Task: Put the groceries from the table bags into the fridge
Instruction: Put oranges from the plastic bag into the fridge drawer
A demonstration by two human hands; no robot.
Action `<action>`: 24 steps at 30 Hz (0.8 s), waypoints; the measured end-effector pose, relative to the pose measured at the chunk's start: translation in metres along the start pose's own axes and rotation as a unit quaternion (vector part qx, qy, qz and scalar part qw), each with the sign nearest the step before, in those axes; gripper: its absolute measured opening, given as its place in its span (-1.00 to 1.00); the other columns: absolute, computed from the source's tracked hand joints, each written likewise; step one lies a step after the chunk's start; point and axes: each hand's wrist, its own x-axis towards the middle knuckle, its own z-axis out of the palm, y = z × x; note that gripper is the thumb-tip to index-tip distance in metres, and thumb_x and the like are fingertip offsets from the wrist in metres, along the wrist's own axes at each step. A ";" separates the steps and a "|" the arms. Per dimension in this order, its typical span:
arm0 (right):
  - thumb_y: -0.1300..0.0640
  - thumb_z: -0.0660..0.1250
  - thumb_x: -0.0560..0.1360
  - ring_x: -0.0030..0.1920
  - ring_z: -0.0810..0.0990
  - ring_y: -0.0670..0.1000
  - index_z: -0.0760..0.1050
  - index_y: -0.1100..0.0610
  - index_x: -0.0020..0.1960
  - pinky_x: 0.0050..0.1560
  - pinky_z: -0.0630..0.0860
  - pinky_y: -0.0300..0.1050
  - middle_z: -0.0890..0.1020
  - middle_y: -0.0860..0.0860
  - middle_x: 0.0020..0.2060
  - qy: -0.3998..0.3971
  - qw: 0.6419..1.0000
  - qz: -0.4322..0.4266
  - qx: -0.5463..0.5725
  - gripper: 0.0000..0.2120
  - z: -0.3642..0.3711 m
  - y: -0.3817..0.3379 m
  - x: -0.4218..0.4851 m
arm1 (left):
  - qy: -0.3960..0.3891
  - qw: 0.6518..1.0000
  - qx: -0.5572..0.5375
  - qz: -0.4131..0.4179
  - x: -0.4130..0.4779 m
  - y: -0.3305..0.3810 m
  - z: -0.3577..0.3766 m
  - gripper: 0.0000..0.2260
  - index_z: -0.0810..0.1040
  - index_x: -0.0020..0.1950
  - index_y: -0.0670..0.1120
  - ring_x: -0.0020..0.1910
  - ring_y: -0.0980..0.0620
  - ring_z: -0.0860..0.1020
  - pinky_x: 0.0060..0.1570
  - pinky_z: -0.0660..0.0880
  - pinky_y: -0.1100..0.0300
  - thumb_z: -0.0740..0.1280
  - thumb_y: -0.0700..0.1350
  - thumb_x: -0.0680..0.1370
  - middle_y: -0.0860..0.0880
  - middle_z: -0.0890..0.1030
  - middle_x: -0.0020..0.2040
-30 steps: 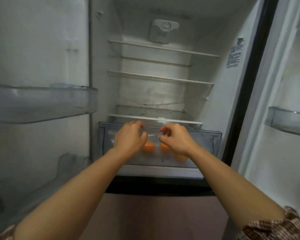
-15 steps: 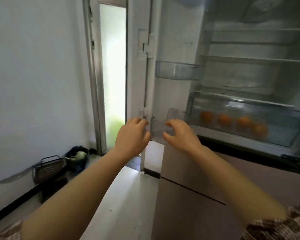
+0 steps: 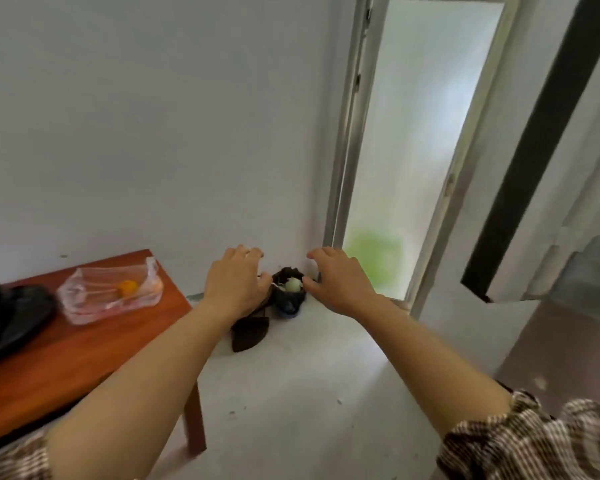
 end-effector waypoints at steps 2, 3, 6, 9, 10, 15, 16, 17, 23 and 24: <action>-0.03 0.23 0.55 0.34 0.36 0.11 0.31 0.12 0.41 0.29 0.34 0.09 0.45 0.07 0.33 -0.016 1.000 -0.009 0.009 -0.53 0.029 -0.045 0.032 | -0.016 1.000 0.011 -0.022 0.004 -0.060 -0.006 -0.60 0.36 0.40 -0.08 0.33 -0.09 0.34 0.23 0.36 -0.01 0.16 0.00 0.58 -0.09 0.42 0.36; -0.04 0.23 0.56 0.34 0.36 0.11 0.31 0.11 0.41 0.30 0.33 0.09 0.45 0.07 0.32 -0.022 1.000 -0.014 0.011 -0.53 0.044 -0.067 0.047 | -0.024 0.999 0.017 -0.032 0.005 -0.089 -0.008 -0.60 0.35 0.40 -0.08 0.34 -0.09 0.33 0.24 0.35 0.00 0.16 0.00 0.58 -0.09 0.41 0.37; -0.04 0.22 0.56 0.34 0.36 0.10 0.30 0.11 0.42 0.31 0.30 0.11 0.45 0.06 0.32 -0.047 0.998 -0.020 0.032 -0.52 0.087 -0.127 0.086 | -0.045 0.997 0.032 -0.057 0.009 -0.169 -0.013 -0.60 0.34 0.42 -0.08 0.38 -0.08 0.32 0.28 0.34 0.01 0.14 -0.01 0.58 -0.09 0.39 0.40; -0.04 0.23 0.55 0.33 0.36 0.09 0.30 0.10 0.41 0.29 0.32 0.08 0.45 0.06 0.31 -0.077 0.996 -0.030 0.045 -0.52 0.125 -0.177 0.120 | -0.061 0.993 0.030 -0.097 0.013 -0.238 -0.009 -0.59 0.35 0.41 -0.07 0.36 -0.10 0.35 0.29 0.36 -0.02 0.12 0.00 0.58 -0.09 0.40 0.40; -0.04 0.23 0.55 0.33 0.36 0.09 0.31 0.10 0.40 0.29 0.32 0.08 0.45 0.06 0.30 -0.086 0.994 -0.034 0.049 -0.53 0.136 -0.190 0.130 | -0.066 0.992 0.029 -0.106 0.015 -0.258 -0.007 -0.59 0.36 0.40 -0.07 0.34 -0.10 0.37 0.26 0.37 -0.02 0.11 0.01 0.58 -0.09 0.42 0.38; -0.03 0.23 0.54 0.37 0.34 0.11 0.31 0.12 0.41 0.33 0.29 0.13 0.43 0.07 0.34 -0.136 0.988 -0.046 0.050 -0.52 0.193 -0.238 0.184 | -0.078 0.988 0.008 -0.130 0.029 -0.338 0.014 -0.63 0.41 0.36 -0.07 0.28 -0.07 0.41 0.21 0.36 0.04 0.14 0.04 0.60 -0.07 0.46 0.32; -0.02 0.24 0.53 0.37 0.33 0.10 0.31 0.12 0.41 0.34 0.29 0.15 0.43 0.07 0.34 -0.147 0.987 -0.050 0.050 -0.51 0.204 -0.244 0.195 | -0.083 0.988 0.003 -0.134 0.033 -0.352 0.020 -0.63 0.39 0.38 -0.07 0.31 -0.07 0.40 0.23 0.35 0.04 0.15 0.02 0.60 -0.07 0.44 0.34; 0.00 0.25 0.52 0.37 0.33 0.10 0.31 0.12 0.41 0.35 0.29 0.17 0.42 0.07 0.35 -0.157 0.985 -0.052 0.051 -0.50 0.216 -0.250 0.206 | -0.090 0.986 -0.002 -0.137 0.039 -0.365 0.027 -0.62 0.37 0.39 -0.07 0.32 -0.07 0.38 0.25 0.35 0.04 0.15 0.00 0.60 -0.07 0.43 0.35; -0.03 0.24 0.53 0.35 0.34 0.11 0.33 0.09 0.39 0.30 0.29 0.14 0.43 0.05 0.33 -0.171 0.982 -0.067 0.054 -0.54 0.295 -0.274 0.284 | -0.115 0.981 -0.003 -0.159 0.100 -0.448 0.076 -0.67 0.44 0.32 -0.06 0.28 -0.07 0.43 0.23 0.36 0.05 0.17 -0.05 0.57 -0.07 0.47 0.31; -0.03 0.22 0.54 0.35 0.34 0.10 0.34 0.09 0.38 0.30 0.28 0.14 0.44 0.05 0.32 -0.171 0.981 -0.071 0.050 -0.56 0.308 -0.277 0.298 | -0.120 0.980 -0.001 -0.158 0.112 -0.461 0.086 -0.68 0.45 0.31 -0.05 0.26 -0.06 0.44 0.22 0.37 0.05 0.17 -0.05 0.57 -0.06 0.48 0.30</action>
